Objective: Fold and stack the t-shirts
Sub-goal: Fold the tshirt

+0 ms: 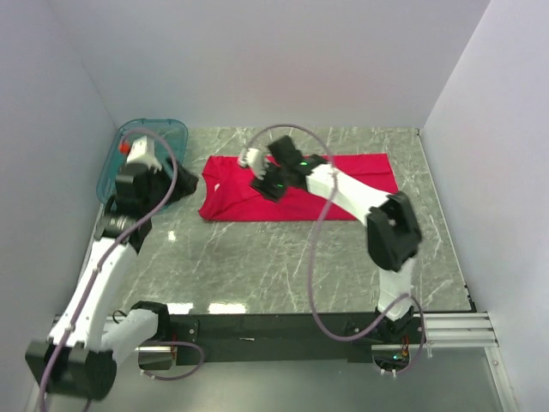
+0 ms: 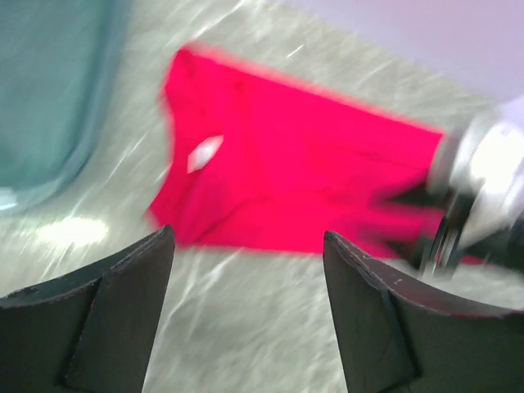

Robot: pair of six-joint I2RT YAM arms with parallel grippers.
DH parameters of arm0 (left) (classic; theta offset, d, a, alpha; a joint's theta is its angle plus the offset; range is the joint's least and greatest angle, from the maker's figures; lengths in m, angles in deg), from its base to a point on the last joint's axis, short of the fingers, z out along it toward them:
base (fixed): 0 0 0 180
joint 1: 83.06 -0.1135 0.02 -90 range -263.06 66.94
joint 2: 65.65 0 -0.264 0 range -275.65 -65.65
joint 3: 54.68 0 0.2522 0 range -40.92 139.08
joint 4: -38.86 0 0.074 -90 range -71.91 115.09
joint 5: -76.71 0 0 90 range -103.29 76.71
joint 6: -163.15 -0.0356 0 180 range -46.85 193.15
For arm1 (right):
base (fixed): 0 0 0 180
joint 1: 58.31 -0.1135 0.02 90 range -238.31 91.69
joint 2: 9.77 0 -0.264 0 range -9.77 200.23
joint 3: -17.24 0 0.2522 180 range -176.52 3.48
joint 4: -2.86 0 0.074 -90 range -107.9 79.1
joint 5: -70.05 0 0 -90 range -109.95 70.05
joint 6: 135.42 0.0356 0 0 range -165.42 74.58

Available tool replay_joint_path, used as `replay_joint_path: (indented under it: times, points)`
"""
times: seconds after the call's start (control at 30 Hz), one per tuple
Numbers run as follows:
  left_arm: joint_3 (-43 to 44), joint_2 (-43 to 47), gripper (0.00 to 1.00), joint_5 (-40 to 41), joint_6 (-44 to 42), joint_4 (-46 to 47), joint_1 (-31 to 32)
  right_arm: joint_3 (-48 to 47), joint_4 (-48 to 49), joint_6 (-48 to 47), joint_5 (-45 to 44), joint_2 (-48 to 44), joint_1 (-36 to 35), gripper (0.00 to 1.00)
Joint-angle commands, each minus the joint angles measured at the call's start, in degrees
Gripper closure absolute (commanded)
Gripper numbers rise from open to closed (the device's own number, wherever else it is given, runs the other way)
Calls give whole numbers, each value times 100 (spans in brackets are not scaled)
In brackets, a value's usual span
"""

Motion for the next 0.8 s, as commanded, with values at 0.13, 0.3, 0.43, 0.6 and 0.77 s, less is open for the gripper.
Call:
replay_joint_path:
  times: [0.13, 0.3, 0.43, 0.6, 0.77]
  points:
    - [-1420, 1258, 22, 257, 450, -708, -194, -1861, 551, 836, -1726, 1507, -812, 50]
    - [-1746, 1796, 22, 168, 713, -919, -194, -2292, 666, 845, -2149, 2043, -1024, 51]
    - [-1764, 1936, 22, 142, 784, -1016, -185, -2564, 569, 880, -2290, 2404, -1112, 52]
    - [-1772, 1980, 23, 108, 775, -1025, -194, -2758, 490, 871, -2395, 2685, -1191, 52]
    - [-1790, 1972, 23, 116, 767, -1007, -194, -2583, 543, 845, -2378, 2659, -1208, 51]
